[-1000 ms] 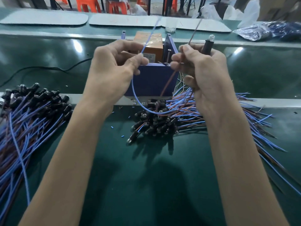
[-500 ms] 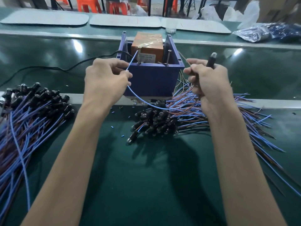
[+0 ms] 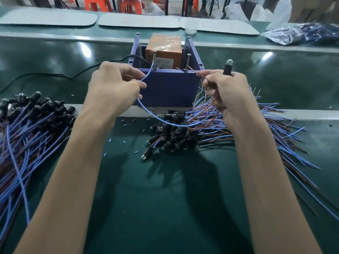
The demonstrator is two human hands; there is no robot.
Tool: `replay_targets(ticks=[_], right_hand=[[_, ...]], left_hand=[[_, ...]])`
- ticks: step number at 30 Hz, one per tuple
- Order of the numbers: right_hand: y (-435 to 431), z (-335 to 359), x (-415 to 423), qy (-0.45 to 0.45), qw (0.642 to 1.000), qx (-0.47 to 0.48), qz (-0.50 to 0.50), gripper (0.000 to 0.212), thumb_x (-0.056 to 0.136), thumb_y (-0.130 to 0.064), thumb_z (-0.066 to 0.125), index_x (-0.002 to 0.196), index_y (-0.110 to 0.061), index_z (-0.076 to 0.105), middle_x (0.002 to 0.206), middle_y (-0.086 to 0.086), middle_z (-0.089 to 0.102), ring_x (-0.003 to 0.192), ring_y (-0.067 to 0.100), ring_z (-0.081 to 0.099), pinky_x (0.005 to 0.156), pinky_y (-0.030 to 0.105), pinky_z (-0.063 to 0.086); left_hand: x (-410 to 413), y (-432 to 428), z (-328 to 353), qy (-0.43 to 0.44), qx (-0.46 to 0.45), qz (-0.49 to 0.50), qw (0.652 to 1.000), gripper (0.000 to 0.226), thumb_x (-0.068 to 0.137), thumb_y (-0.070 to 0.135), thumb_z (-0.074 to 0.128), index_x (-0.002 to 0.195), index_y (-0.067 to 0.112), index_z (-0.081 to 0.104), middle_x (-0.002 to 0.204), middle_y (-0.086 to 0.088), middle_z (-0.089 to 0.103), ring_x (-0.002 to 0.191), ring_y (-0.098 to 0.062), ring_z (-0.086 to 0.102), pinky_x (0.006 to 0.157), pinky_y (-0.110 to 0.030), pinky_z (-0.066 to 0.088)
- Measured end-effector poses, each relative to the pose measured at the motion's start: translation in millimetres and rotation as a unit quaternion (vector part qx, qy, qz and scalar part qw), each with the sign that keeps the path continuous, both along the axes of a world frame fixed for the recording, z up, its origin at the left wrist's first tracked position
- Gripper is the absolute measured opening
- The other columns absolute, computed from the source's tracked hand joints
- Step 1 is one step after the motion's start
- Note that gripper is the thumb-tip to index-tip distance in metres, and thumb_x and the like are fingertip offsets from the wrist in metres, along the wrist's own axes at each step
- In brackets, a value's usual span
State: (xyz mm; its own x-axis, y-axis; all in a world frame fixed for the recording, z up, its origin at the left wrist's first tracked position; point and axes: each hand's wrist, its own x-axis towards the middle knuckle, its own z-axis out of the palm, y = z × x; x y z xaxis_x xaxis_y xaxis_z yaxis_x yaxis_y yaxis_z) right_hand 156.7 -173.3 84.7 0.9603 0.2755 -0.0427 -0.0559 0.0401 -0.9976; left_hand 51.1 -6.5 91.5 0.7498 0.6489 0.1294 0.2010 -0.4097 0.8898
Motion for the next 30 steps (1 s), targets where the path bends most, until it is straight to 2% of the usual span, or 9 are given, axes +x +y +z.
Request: replay_targets(ticks=[6, 12, 18, 20, 22, 25, 30], right_hand=[[0, -3, 1, -0.007, 1.0, 0.007, 0.004, 0.031, 0.088, 0.004, 0.04, 0.084, -0.008, 0.068, 0.058, -0.004, 0.046, 0.039, 0.002, 0.031, 0.034, 0.013, 0.02], [0, -3, 2, -0.016, 1.0, 0.018, 0.006, 0.03, 0.088, 0.003, 0.041, 0.083, -0.007, 0.069, 0.057, -0.004, 0.045, 0.04, 0.004, 0.029, 0.034, 0.014, 0.02], [0, -1, 0, -0.017, 1.0, 0.012, 0.007, 0.029, 0.088, 0.003, 0.041, 0.081, -0.007, 0.067, 0.055, -0.005, 0.045, 0.04, 0.003, 0.029, 0.034, 0.014, 0.02], [0, -1, -1, -0.015, 1.0, 0.007, -0.003, 0.025, 0.087, 0.002, 0.044, 0.073, -0.008, 0.062, 0.051, -0.007, 0.045, 0.04, 0.003, 0.03, 0.034, 0.013, 0.021], [-1, -1, -2, -0.015, 1.0, 0.005, -0.011, 0.019, 0.085, 0.002, 0.046, 0.074, -0.008, 0.056, 0.045, -0.011, 0.043, 0.039, 0.001, 0.031, 0.035, 0.013, 0.021], [-1, -2, -1, -0.013, 1.0, 0.008, -0.009, 0.016, 0.084, 0.002, 0.047, 0.075, -0.008, 0.055, 0.045, -0.011, 0.042, 0.038, 0.001, 0.031, 0.034, 0.013, 0.022], [0, 0, 1, -0.007, 0.999, 0.033, 0.013, 0.027, 0.089, 0.002, 0.043, 0.084, -0.006, 0.068, 0.055, -0.005, 0.046, 0.039, 0.003, 0.03, 0.034, 0.013, 0.021]], left_hand=[[-6, 1, 6, 0.028, 0.012, -0.02, 0.999, 0.026, 0.084, 0.005, 0.063, 0.075, 0.029, 0.07, 0.073, 0.011, 0.071, 0.06, -0.009, 0.066, 0.088, -0.038, 0.056], [-8, 0, 10, 0.04, 0.025, -0.044, 0.998, 0.027, 0.084, 0.006, 0.063, 0.074, 0.03, 0.07, 0.075, 0.01, 0.072, 0.062, -0.012, 0.067, 0.087, -0.037, 0.056], [-8, 2, 10, 0.044, 0.038, -0.065, 0.996, 0.027, 0.086, 0.007, 0.061, 0.076, 0.031, 0.07, 0.065, 0.018, 0.07, 0.051, 0.001, 0.061, 0.066, -0.018, 0.047], [-8, 2, 11, 0.043, 0.048, -0.07, 0.995, 0.026, 0.086, 0.007, 0.062, 0.077, 0.03, 0.071, 0.062, 0.017, 0.069, 0.048, 0.004, 0.059, 0.055, -0.008, 0.042], [-8, 1, 11, 0.044, 0.058, -0.071, 0.995, 0.026, 0.086, 0.008, 0.062, 0.078, 0.031, 0.071, 0.067, 0.015, 0.07, 0.048, 0.005, 0.059, 0.048, -0.003, 0.038], [-9, 0, 12, 0.042, 0.057, -0.078, 0.994, 0.027, 0.087, 0.006, 0.06, 0.079, 0.029, 0.071, 0.07, 0.013, 0.072, 0.048, 0.004, 0.059, 0.048, -0.003, 0.039], [-9, -2, 13, 0.042, 0.034, -0.095, 0.994, 0.034, 0.087, 0.001, 0.056, 0.072, 0.028, 0.07, 0.069, 0.016, 0.071, 0.049, 0.002, 0.057, 0.059, -0.008, 0.049]])
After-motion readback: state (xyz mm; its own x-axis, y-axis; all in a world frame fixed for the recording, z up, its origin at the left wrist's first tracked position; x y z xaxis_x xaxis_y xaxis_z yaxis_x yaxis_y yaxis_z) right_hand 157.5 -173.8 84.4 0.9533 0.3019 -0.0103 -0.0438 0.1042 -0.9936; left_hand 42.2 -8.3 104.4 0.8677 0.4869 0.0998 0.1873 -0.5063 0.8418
